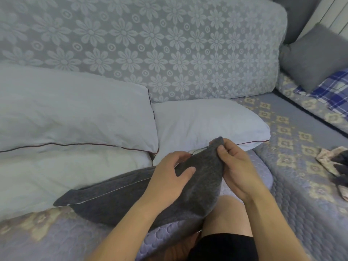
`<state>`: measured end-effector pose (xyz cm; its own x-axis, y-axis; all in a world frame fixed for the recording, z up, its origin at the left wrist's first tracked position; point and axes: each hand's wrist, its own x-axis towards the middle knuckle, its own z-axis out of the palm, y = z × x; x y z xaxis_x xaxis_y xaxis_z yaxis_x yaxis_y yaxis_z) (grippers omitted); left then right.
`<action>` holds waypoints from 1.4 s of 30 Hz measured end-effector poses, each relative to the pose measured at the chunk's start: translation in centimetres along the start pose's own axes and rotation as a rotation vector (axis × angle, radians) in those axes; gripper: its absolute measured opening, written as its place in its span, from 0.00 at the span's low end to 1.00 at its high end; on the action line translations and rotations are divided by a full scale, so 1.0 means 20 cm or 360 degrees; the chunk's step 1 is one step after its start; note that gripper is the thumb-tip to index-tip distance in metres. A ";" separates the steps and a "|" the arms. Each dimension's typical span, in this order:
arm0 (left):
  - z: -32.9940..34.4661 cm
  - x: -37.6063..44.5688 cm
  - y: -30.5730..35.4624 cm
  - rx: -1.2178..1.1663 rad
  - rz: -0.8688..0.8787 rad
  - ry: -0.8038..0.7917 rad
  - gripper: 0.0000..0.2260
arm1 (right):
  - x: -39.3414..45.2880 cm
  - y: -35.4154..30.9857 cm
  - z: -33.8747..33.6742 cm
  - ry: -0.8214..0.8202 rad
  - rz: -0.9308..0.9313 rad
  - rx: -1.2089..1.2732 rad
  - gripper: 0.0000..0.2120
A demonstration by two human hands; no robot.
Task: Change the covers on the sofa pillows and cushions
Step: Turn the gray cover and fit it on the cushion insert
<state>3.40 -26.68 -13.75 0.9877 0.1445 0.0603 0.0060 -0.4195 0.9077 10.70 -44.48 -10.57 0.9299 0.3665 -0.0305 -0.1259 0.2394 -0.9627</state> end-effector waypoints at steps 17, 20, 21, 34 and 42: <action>-0.09 -0.08 0.04 0.0012 -0.0112 -0.0616 0.07 | 0.01 -0.02 0.06 0.0260 -0.0191 -0.0228 0.11; -0.07 -0.09 -0.02 0.0233 -0.0096 -0.0415 0.08 | 0.03 -0.04 0.07 0.0305 -0.0199 -0.0149 0.11; -0.07 -0.09 -0.04 0.0147 -0.0149 -0.0265 0.08 | 0.03 -0.04 0.06 0.0301 -0.0196 -0.0129 0.11; -0.10 -0.11 -0.24 0.0190 -0.0456 0.0103 0.08 | 0.02 -0.07 0.03 0.0262 -0.0168 0.0107 0.08; -0.18 -0.14 -0.37 0.0493 -0.0609 0.0184 0.08 | 0.03 -0.07 -0.03 0.0286 -0.0183 0.0086 0.09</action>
<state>0.10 -20.78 -19.13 0.8820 0.4308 -0.1909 0.4274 -0.5610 0.7090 11.65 -45.10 -9.33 0.9853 0.1689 0.0267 -0.0292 0.3199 -0.9470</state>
